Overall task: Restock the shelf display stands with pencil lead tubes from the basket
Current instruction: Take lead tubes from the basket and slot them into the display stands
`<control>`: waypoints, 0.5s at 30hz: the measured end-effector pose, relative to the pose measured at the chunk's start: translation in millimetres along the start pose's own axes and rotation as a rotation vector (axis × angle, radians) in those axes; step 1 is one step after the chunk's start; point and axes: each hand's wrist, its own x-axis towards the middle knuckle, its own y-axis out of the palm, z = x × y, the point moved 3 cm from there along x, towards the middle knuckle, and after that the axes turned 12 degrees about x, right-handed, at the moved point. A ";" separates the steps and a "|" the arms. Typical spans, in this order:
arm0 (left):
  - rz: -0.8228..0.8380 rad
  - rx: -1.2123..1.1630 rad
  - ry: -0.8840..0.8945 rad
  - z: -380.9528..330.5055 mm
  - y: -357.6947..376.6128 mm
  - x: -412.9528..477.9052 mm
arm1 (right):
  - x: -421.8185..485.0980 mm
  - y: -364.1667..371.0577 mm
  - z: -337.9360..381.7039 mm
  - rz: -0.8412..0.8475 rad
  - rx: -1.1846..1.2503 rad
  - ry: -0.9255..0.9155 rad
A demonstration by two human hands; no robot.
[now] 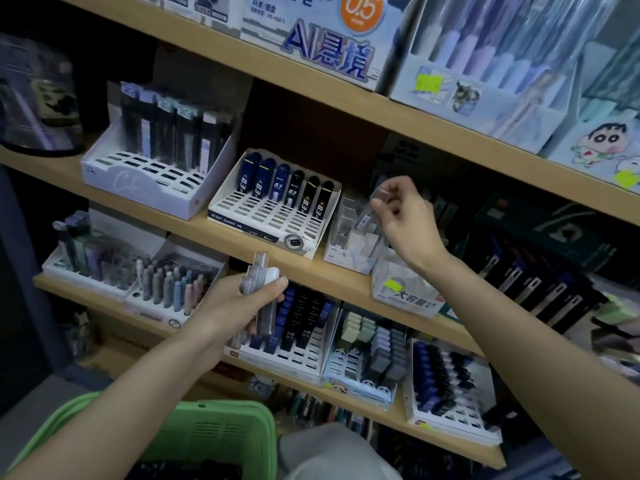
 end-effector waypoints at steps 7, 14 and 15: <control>-0.006 0.038 -0.026 -1.4 4.4 2.2 | 20.9 10.0 -15.5 0.202 -0.113 0.158; 0.001 0.073 -0.032 0.9 6.5 5.2 | 35.2 8.7 -14.6 0.231 -0.207 0.195; 0.001 0.075 -0.033 1.8 6.5 5.7 | 36.0 9.2 -13.6 0.244 -0.199 0.189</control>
